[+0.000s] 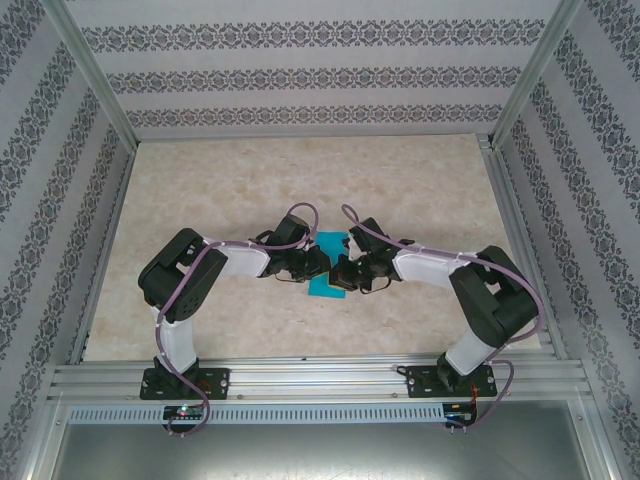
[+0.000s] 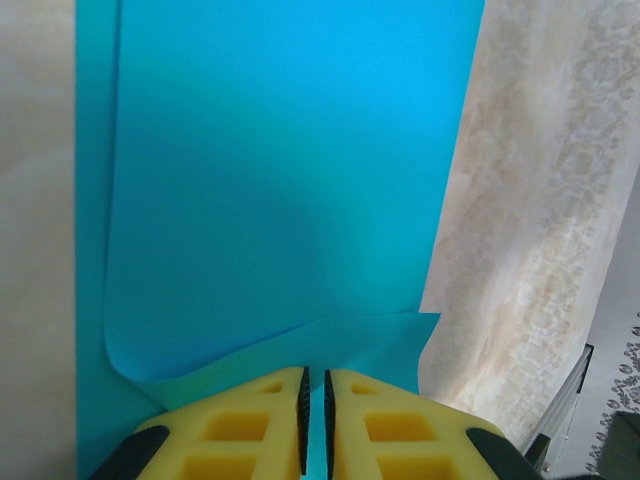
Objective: Fold a paper plane with a square sheet of paper (pick it up from the middle)
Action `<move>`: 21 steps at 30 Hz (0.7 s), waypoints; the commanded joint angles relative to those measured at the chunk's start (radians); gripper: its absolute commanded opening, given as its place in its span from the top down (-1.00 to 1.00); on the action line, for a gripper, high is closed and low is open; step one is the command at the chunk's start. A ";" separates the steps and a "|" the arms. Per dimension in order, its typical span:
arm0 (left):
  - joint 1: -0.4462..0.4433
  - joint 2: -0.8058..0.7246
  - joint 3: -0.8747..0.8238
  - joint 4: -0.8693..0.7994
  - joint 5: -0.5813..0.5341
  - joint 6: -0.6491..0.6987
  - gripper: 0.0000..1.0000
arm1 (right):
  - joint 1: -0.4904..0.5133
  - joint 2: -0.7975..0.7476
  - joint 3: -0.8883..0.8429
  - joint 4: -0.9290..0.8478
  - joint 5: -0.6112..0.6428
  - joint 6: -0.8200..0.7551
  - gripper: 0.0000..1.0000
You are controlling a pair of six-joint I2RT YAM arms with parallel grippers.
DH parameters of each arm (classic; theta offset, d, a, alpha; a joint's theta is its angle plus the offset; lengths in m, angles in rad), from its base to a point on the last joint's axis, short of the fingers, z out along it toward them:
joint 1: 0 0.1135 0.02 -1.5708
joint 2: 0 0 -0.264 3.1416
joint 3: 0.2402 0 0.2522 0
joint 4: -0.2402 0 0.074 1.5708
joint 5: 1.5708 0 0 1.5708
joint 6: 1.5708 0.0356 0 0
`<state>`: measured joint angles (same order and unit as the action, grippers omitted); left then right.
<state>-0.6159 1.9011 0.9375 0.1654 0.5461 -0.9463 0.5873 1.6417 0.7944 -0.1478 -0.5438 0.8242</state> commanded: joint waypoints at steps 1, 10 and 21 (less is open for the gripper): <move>-0.011 0.021 -0.010 -0.090 -0.036 0.028 0.66 | -0.002 0.035 0.027 -0.004 0.025 -0.006 0.94; -0.011 0.019 -0.006 -0.085 -0.033 0.037 0.65 | -0.053 0.106 -0.051 0.043 -0.009 -0.016 0.94; -0.010 0.001 0.009 -0.091 -0.034 0.053 0.61 | -0.074 0.094 -0.132 0.126 -0.052 0.015 0.93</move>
<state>-0.6163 1.9007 0.9413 0.1631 0.5484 -0.9382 0.5121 1.7123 0.7010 0.0326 -0.6491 0.8360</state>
